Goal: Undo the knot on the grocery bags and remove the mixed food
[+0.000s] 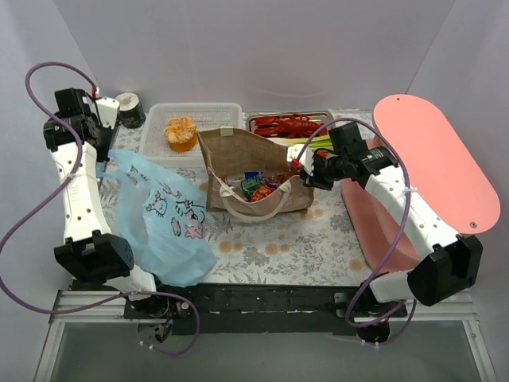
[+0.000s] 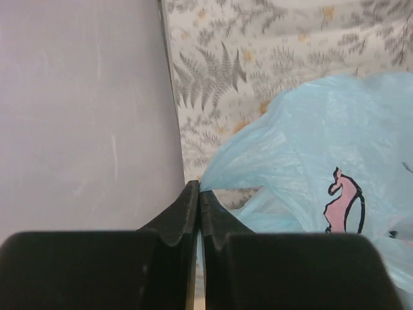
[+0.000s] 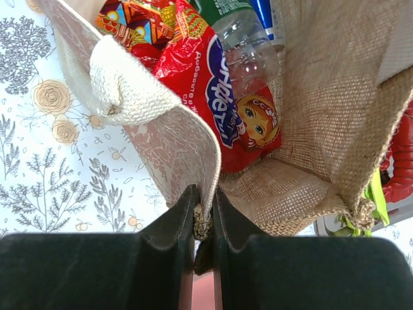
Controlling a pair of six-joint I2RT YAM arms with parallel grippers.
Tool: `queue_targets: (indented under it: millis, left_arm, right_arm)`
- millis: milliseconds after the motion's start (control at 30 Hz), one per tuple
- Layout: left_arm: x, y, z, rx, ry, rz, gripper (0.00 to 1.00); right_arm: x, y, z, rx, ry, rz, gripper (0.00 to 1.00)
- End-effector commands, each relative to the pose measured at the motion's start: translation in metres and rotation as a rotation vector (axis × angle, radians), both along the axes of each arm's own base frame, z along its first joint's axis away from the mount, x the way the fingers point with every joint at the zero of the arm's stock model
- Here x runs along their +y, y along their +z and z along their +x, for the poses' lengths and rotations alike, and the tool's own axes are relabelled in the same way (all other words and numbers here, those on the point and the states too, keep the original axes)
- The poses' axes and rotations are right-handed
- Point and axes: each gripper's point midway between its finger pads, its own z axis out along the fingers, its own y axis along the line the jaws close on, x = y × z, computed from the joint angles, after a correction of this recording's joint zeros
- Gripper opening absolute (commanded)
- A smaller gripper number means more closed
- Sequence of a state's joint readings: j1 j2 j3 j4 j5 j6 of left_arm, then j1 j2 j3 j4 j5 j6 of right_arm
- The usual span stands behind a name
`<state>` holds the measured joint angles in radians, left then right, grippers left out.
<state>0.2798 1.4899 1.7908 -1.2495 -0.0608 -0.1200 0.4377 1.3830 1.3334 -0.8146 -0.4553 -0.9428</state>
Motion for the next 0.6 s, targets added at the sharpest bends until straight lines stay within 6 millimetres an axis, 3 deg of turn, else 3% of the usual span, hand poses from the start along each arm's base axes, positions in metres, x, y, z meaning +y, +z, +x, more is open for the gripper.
queue_targets:
  millis: [0,200,300,400,433,467,500,533,567]
  left_arm:
    - [0.001,0.018,0.036,-0.060,-0.018,-0.026,0.00]
    - [0.028,0.024,0.061,-0.106,0.047,0.080,0.00]
    - [0.043,0.037,0.070,-0.165,0.098,0.150,0.00]
    - [0.044,0.060,0.082,-0.254,0.091,0.163,0.00]
    - [0.040,0.073,0.085,-0.294,0.079,0.143,0.33]
    - [0.031,0.077,0.090,-0.311,0.054,0.101,0.51]
    - [0.006,0.075,0.090,-0.306,-0.052,0.000,0.72]
    - [-0.005,0.082,0.091,-0.324,-0.092,-0.032,0.76]
    - [-0.025,0.101,0.090,-0.376,-0.148,-0.067,0.80]
  right_arm:
    - [-0.016,-0.007,-0.023,0.049,-0.013,-0.028,0.01]
    - [-0.020,-0.004,-0.065,0.093,0.091,-0.009,0.01]
    - [-0.025,-0.004,-0.092,0.063,0.177,-0.031,0.01]
    - [-0.037,-0.007,-0.121,0.020,0.274,-0.069,0.01]
    - [-0.042,-0.010,-0.126,0.002,0.291,-0.092,0.01]
    - [-0.046,-0.014,-0.129,-0.013,0.299,-0.109,0.01]
    - [-0.052,-0.019,-0.133,-0.044,0.309,-0.123,0.01]
    - [-0.057,-0.021,-0.131,-0.068,0.301,-0.145,0.03]
    - [-0.058,-0.021,-0.131,-0.092,0.301,-0.145,0.23]
